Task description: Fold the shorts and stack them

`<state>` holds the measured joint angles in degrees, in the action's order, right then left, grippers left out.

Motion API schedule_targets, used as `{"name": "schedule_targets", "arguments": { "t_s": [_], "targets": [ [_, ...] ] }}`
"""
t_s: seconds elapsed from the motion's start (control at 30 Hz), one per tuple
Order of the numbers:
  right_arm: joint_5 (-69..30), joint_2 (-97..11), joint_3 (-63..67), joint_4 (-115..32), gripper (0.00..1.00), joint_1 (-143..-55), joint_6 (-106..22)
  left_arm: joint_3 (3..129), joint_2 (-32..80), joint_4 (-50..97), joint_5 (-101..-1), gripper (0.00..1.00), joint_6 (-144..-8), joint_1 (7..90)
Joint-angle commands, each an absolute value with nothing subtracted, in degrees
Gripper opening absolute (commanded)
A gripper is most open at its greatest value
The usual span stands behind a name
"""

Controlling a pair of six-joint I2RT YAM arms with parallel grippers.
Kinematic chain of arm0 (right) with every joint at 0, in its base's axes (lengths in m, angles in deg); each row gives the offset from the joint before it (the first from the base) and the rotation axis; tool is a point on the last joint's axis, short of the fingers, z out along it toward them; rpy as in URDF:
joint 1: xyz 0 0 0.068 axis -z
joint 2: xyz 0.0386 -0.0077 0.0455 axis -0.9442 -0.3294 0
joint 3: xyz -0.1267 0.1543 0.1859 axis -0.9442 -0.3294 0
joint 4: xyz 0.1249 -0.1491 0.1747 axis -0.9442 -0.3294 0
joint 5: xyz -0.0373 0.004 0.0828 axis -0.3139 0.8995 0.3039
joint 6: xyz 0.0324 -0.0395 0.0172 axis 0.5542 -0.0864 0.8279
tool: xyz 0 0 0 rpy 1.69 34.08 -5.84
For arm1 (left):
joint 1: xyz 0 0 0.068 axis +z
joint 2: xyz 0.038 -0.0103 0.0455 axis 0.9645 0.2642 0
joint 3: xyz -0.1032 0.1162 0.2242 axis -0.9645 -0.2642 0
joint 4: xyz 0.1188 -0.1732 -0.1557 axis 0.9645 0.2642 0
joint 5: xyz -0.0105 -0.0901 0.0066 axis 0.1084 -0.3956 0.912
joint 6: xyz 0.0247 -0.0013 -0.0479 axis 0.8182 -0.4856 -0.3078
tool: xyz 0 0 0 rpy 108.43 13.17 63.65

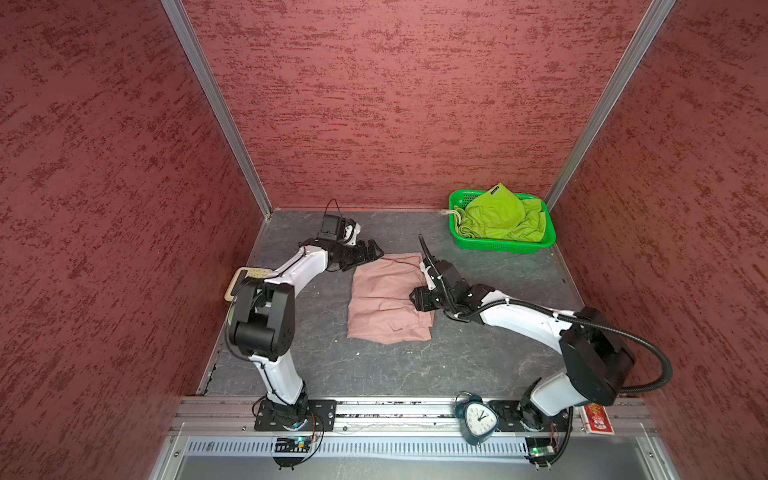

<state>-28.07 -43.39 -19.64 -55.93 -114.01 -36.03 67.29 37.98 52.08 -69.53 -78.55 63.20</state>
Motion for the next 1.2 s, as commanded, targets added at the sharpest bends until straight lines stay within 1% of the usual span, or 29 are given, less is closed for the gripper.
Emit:
{"name": "schedule_targets", "arguments": {
  "t_s": [0.0,0.13,0.23,0.33,0.43,0.63,0.73,0.8,0.9,0.97,1.07,1.17],
  "targets": [
    [-31.55,-43.77,-17.06,-63.94,0.69,-117.29,-40.42,68.31,28.8,56.27,-65.87,0.99,-75.09,65.05],
    [-32.73,-46.99,-16.49,-67.18,0.75,-120.64,-40.4,64.24,18.88,59.95,-63.8,0.99,-74.97,67.9],
    [-33.54,-50.34,-15.94,-68.3,0.77,-122.2,-39.71,60.51,12.04,62.51,-62.6,0.99,-75.89,69.84],
    [-34.67,-54.08,-15.74,-65.66,0.78,-122.44,-38.63,57.6,6.25,65.46,-61.57,0.99,-76.38,71.16],
    [-35.51,-60.09,-12.42,-61.45,0.79,-122.27,-38.11,55.89,0.91,68.79,-60.22,0.99,-76.6,72.08],
    [-32.08,-74.76,1.56,-53.92,0.79,-121.84,-41.3,53.88,-5.47,74.5,-59.19,0.99,-76.08,75.89],
    [-26.12,-82.12,14.61,-55.28,0.79,-121.3,-42.69,53.48,-5.5,76.19,-59.73,0.99,-75.09,77.93],
    [-22.02,-84.12,19.66,-52.9,0.79,-121.3,-42.55,53.82,-4.44,76.95,-59.22,0.99,-74.82,78.99],
    [-23.18,-83.32,25.47,-53.79,0.8,-120.67,-43.15,54.54,-3.24,76.5,-58.84,0.99,-74.83,79.95],
    [-23.61,-78.9,23.61,-52.38,0.8,-119.47,-42.79,54.62,-2.34,74.69,-60.55,0.99,-74.71,79.88],
    [-22.29,-67.49,11.11,-44.92,0.81,-116.94,-40.66,54.66,0.88,71.52,-65.57,0.99,-74.39,78.55],
    [-22.35,-53.96,-2.4,-40.85,0.82,-113.61,-38.24,56.02,5.87,70.03,-63.19,0.99,-72.04,72.24]
  ]
}}
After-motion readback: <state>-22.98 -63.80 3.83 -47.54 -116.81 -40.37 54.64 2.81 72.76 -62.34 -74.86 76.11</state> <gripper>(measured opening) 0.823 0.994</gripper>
